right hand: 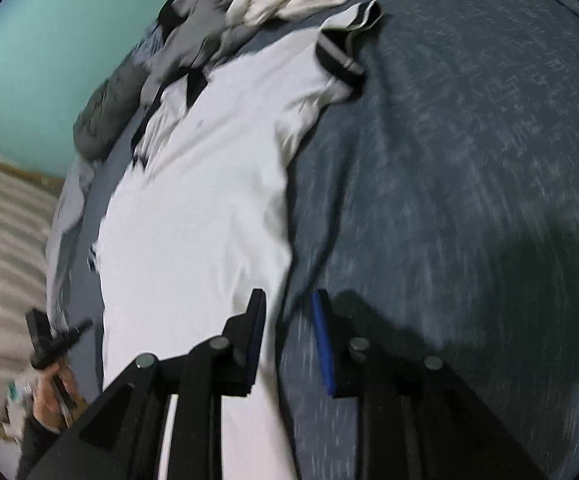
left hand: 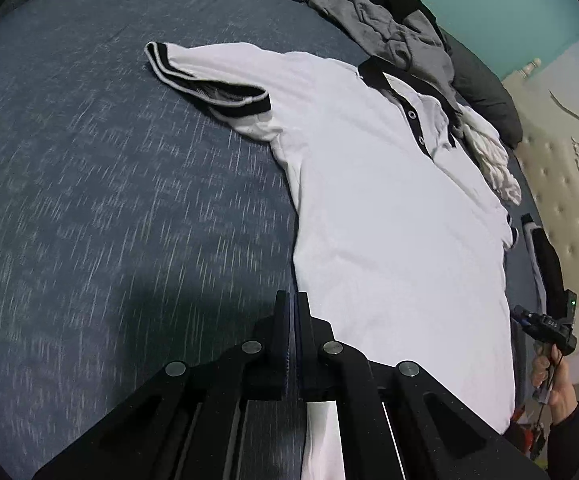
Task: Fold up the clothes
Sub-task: 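Hold the hem with both grippers and pull it to straighten the shirt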
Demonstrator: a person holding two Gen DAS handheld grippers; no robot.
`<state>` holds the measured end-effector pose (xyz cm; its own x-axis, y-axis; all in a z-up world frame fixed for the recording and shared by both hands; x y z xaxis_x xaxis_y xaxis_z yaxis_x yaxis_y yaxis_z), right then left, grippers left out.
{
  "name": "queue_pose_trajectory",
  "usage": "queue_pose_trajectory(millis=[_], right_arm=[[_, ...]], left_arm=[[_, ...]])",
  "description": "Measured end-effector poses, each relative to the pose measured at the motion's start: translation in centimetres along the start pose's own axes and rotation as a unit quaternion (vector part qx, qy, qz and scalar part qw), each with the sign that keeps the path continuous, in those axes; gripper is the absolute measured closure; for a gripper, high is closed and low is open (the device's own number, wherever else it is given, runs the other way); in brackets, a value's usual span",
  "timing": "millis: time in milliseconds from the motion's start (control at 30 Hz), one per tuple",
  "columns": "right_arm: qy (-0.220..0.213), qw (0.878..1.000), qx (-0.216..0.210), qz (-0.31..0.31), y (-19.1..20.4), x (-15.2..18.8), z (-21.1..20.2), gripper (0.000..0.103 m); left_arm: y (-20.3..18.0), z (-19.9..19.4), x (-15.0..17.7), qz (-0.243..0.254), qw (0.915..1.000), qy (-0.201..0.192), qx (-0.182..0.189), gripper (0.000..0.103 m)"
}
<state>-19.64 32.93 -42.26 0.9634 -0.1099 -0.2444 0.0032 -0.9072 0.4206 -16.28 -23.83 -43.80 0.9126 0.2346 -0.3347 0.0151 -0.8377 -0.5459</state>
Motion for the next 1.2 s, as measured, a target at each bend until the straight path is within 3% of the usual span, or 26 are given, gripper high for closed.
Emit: queue_pose_trajectory(millis=[167, 300, 567, 733, 867, 1000, 1067, 1133, 1200], right_arm=[[0.030, 0.999, 0.014, -0.006, 0.0, 4.0, -0.4, 0.080], [0.049, 0.999, 0.019, -0.014, 0.3, 6.7, -1.5, 0.080], [0.076, 0.996, 0.033, -0.033, 0.5, 10.4, -2.3, 0.080], [0.073, 0.996, 0.023, -0.050, 1.5, 11.5, -2.3, 0.098], [0.057, 0.997, 0.020, -0.057, 2.4, 11.5, -2.7, 0.101], [0.047, 0.997, 0.028, -0.060, 2.0, 11.6, -3.6, 0.101], [0.056, 0.996, 0.034, -0.056, 1.4, 12.1, -3.9, 0.100], [0.069, 0.996, 0.040, -0.050, 0.7, 12.7, -4.0, 0.092], [0.081, 0.994, 0.046, -0.055, 0.3, 13.7, -4.2, 0.083]], left_arm=[[-0.5, -1.1, 4.2, 0.008, 0.9991, 0.043, -0.003, 0.097], [-0.7, -1.9, 8.1, 0.012, 0.9967, 0.080, -0.001, 0.087], [-0.9, -2.6, 14.2, 0.016, 0.9920, 0.125, 0.003, 0.087], [-1.6, -2.1, 16.7, 0.020, 0.9894, 0.144, 0.011, 0.087], [-2.4, -2.5, 17.2, 0.025, 0.9900, 0.137, 0.022, 0.087], [-2.5, -3.9, 17.5, 0.023, 0.9916, 0.124, 0.028, 0.087], [-2.5, -4.4, 17.8, 0.023, 0.9916, 0.124, 0.029, 0.080], [-2.4, -4.7, 18.4, 0.031, 0.9903, 0.133, 0.025, 0.063], [-2.3, -5.0, 19.3, 0.040, 0.9890, 0.141, 0.023, 0.063]])
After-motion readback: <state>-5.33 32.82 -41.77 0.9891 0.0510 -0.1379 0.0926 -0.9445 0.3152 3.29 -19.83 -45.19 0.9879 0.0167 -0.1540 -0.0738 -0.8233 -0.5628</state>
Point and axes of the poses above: each gripper's, at about its wrist camera, not at the fingertips, and z roughly the way its jaws point, y to its left, x to its underside, the point moved 9 cm from there along z, roughly the way its jaws point, and after that the axes turned 10 degrees about x, right-handed, at the moved point
